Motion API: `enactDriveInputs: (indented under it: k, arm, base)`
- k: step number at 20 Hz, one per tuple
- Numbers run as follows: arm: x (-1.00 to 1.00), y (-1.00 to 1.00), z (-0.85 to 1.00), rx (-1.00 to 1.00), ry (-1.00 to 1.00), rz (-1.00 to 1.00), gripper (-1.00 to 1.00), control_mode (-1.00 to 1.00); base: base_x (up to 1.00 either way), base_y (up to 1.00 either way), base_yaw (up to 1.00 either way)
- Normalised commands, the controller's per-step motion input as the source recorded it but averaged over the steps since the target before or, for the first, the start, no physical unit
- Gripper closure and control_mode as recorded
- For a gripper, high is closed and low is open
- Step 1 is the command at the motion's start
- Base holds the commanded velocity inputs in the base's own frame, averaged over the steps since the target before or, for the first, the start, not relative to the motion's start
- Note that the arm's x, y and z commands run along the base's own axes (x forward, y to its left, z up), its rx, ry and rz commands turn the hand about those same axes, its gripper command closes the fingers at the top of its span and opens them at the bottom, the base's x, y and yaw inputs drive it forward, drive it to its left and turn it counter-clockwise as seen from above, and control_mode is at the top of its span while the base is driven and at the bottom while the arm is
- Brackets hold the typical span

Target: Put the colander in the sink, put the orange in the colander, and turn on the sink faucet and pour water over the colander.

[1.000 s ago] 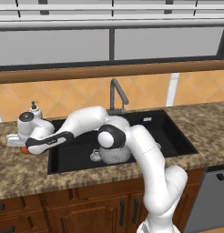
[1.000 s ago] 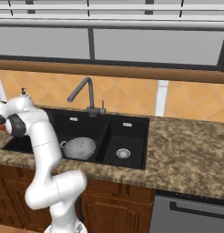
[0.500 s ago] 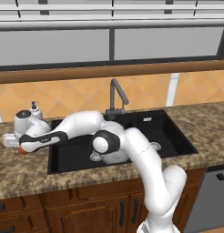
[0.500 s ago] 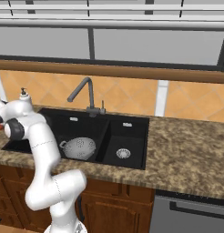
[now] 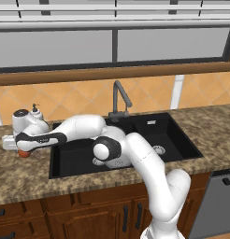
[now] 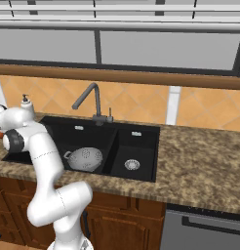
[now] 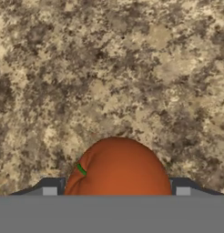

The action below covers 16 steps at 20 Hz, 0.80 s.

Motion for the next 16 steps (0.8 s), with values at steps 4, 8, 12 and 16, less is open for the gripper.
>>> enactDriveInputs:
  k: [4, 8, 12, 16]
  arm:
    - [-0.26, -0.33, -0.02, 0.0, 0.0, 0.0, 1.0, -1.0]
    - [-0.38, -0.6, 0.15, 0.01, -0.02, 0.0, 1.0, -1.0]
    - [-0.43, -0.84, 0.18, 0.03, -0.15, 0.0, 1.0, -1.0]
    - [-0.42, -0.93, 0.15, 0.02, -0.16, 0.0, 1.0, -1.0]
  base:
    - [0.0, 0.0, 0.0]
    - [0.0, 0.0, 0.0]
    - [0.0, 0.0, 0.0]
    - [0.0, 0.0, 0.0]
